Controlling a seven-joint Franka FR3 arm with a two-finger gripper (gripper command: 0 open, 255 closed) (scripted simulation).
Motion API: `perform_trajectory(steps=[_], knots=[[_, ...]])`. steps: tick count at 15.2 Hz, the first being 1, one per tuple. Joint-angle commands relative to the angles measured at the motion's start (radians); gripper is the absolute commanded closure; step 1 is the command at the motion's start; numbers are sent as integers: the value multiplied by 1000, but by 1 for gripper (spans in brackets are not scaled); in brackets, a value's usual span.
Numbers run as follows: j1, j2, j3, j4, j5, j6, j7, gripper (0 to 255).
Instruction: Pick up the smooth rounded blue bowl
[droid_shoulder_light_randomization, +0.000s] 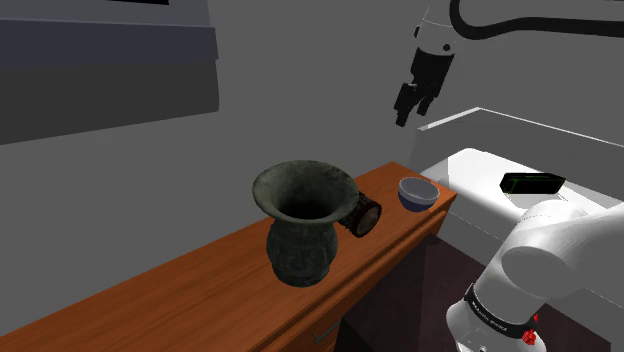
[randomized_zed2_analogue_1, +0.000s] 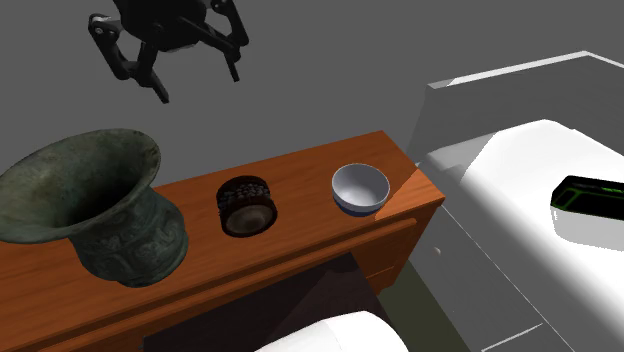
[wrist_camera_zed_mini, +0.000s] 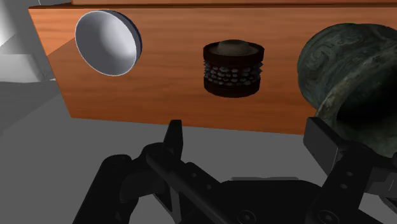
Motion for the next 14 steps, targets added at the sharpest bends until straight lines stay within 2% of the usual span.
perform_trajectory(steps=[1,8,14], knots=[[0,0,0,0,0,0,0,0],[-34,37,-97,-160,-52,172,-84,0],[-70,123,-184,-255,-101,334,-156,0]])
